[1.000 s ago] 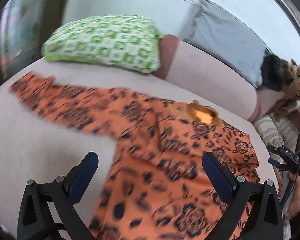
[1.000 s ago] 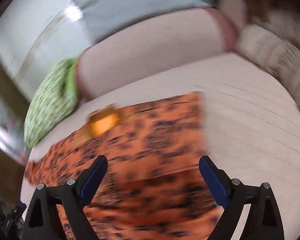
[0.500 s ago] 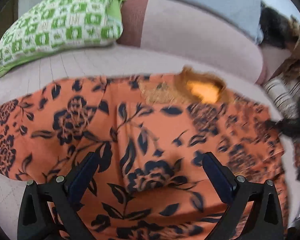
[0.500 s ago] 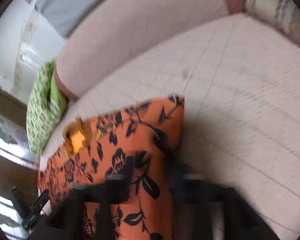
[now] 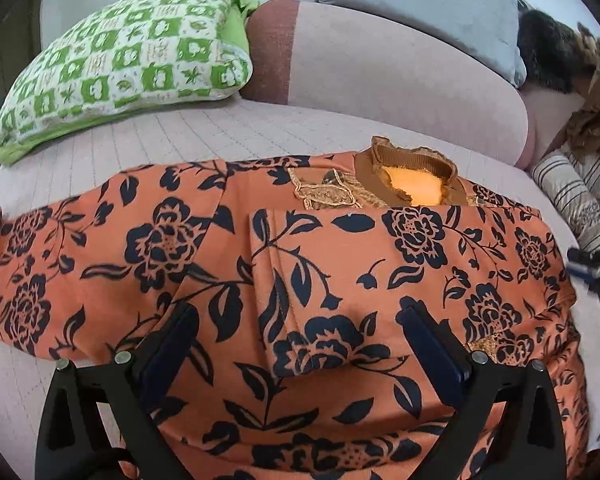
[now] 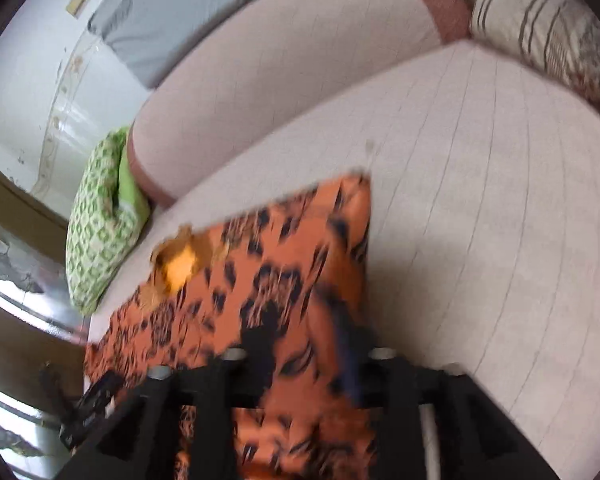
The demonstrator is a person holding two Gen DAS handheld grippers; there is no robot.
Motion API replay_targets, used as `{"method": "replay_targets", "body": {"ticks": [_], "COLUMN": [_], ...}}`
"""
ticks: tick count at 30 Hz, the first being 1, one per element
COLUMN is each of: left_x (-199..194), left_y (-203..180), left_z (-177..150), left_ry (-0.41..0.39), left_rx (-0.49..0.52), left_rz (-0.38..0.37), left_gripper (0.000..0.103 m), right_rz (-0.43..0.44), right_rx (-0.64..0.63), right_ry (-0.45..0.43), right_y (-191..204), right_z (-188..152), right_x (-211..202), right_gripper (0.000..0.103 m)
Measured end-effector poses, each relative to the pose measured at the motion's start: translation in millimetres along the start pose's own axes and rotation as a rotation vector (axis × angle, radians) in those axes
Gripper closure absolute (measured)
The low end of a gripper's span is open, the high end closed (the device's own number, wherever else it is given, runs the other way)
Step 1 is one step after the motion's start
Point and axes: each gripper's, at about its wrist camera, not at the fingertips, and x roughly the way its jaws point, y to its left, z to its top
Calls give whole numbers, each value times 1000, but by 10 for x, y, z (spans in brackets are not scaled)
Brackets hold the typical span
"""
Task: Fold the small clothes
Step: 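Fold the grasped sleeve across the blouse body and release with the right gripper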
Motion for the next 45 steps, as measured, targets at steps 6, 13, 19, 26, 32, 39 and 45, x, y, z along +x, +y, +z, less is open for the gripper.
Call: {"method": "replay_targets", "body": {"ticks": [6, 13, 19, 26, 32, 39, 45], "left_x": [228, 194, 379, 378, 338, 189, 170], "left_y": [3, -54, -42, 15, 6, 13, -51], "left_z": [5, -3, 9, 1, 2, 2, -22], "left_ry": [97, 30, 56, 47, 46, 26, 33], "left_rx": [-15, 26, 49, 50, 56, 21, 59], "left_rz": [30, 37, 54, 64, 64, 42, 23], "left_gripper": [1, 1, 2, 12, 10, 10, 10], "right_rz": [-33, -41, -35, -80, -187, 84, 58], "right_rx": [68, 56, 82, -18, -9, -76, 251], "right_ry": [49, 55, -108, 0, -70, -63, 0], "right_y": [-85, -136, -126, 74, -6, 530, -112], "right_z": [-231, -329, 81, 494, 339, -85, -331], "right_x": [220, 193, 11, 594, 611, 139, 308], "right_gripper": [93, 58, 22, 91, 63, 45, 48]}}
